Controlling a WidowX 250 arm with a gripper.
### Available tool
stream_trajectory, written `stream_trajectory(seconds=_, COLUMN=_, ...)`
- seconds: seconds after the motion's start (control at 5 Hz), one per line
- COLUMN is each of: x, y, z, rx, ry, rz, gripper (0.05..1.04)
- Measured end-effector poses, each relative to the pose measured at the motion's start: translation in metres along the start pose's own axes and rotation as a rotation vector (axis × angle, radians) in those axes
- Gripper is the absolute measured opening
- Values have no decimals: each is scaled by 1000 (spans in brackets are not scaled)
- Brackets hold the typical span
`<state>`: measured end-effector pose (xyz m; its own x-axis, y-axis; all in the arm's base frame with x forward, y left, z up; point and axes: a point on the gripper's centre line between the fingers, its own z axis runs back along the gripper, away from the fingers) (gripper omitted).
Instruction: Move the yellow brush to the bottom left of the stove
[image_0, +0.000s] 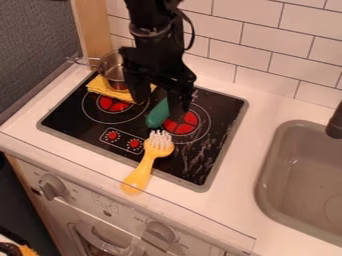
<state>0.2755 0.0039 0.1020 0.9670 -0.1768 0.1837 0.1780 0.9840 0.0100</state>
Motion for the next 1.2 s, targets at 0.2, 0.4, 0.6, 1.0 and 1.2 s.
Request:
stream_trajectory(seconds=0.2, x=-23, y=-5, z=-11, rx=9, ry=49, rz=-8, gripper=1000)
stream_trajectory(seconds=0.4, x=-32, y=-2, z=-35, rx=40, ry=102, rz=-8, gripper=1000)
stream_trajectory(seconds=0.6, x=-38, y=0, z=-62, rx=63, ry=138, rz=9, gripper=1000)
stream_trajectory(seconds=1.0, x=-54, y=-2, z=-92, rx=127, ry=86, rz=43, gripper=979)
stream_trajectory(seconds=1.2, x=-53, y=0, z=-93, rx=135, ry=44, rz=46, gripper=871)
